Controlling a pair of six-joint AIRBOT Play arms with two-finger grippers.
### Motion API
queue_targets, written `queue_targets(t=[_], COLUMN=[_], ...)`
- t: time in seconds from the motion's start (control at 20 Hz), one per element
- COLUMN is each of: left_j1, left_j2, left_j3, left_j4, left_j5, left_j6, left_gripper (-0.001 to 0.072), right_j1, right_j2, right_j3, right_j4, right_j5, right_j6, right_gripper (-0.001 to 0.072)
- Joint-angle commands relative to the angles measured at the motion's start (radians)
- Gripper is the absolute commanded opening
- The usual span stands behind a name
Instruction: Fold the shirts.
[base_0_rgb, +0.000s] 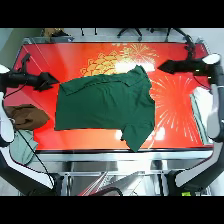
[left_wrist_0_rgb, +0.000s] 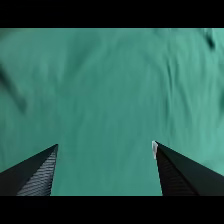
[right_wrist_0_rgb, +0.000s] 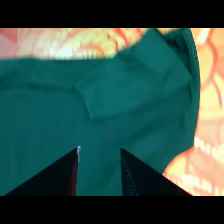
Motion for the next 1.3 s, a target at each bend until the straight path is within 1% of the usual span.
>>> queue_targets(t=[0.0,0.1,0.2,0.35,0.45,0.6,0.7,0.8,0.85,0.9,0.95,1.0,1.05,1.1,1.25], left_j1=[0.094,0.136,0.177,0.222,0.209,0.164,0.128,0.100,0.081,0.065,0.046,0.026,0.007,-0.007,-0.021], left_j2=[0.095,0.178,0.248,0.307,0.318,0.317,0.312,0.286,0.264,0.239,0.209,0.180,0.149,0.122,0.070], left_j3=[-0.238,-0.464,-0.649,-0.805,-0.856,-0.872,-0.860,-0.818,-0.789,-0.763,-0.739,-0.719,-0.702,-0.689,-0.666], left_j4=[0.045,0.186,0.288,0.278,0.264,0.173,0.175,0.171,0.156,0.136,0.119,0.122,0.124,0.124,0.123], left_j5=[-0.114,-0.056,0.013,0.109,0.167,0.270,0.342,0.346,0.321,0.290,0.250,0.215,0.178,0.152,0.112], left_j6=[-0.029,-0.018,-0.014,-0.006,0.017,0.076,0.077,0.076,0.076,0.078,0.088,0.088,0.089,0.094,0.098], left_gripper=[0.0656,0.0656,0.0656,0.0657,0.0657,0.0656,0.0656,0.0655,0.0608,0.0482,0.0403,0.0365,0.0151,0.0008,0.0013], right_j1=[-0.105,-0.162,-0.222,-0.288,-0.301,-0.298,-0.297,-0.296,-0.296,-0.289,-0.275,-0.257,-0.229,-0.198,-0.091], right_j2=[0.119,0.221,0.324,0.441,0.492,0.516,0.517,0.517,0.517,0.516,0.510,0.504,0.492,0.474,0.396], right_j3=[-0.164,-0.343,-0.507,-0.710,-0.829,-0.962,-1.030,-1.083,-1.106,-1.123,-1.135,-1.143,-1.146,-1.146,-1.145], right_j4=[-0.073,-0.106,-0.152,-0.176,-0.177,-0.171,-0.149,-0.091,-0.074,-0.072,-0.071,-0.071,-0.071,-0.070,-0.064], right_j5=[0.245,0.234,0.212,0.173,0.128,0.124,0.124,0.119,0.108,0.084,0.062,0.042,0.022,-0.001,-0.093], right_j6=[0.076,0.076,0.085,0.082,0.081,0.072,0.057,0.011,-0.003,-0.004,-0.004,-0.003,0.002,0.007,0.012], right_gripper=[0.0291,0.0291,0.0292,0.0293,0.0293,0.0301,0.0303,0.0304,0.0321,0.0422,0.0449,0.0449,0.0450,0.0450,0.0457])
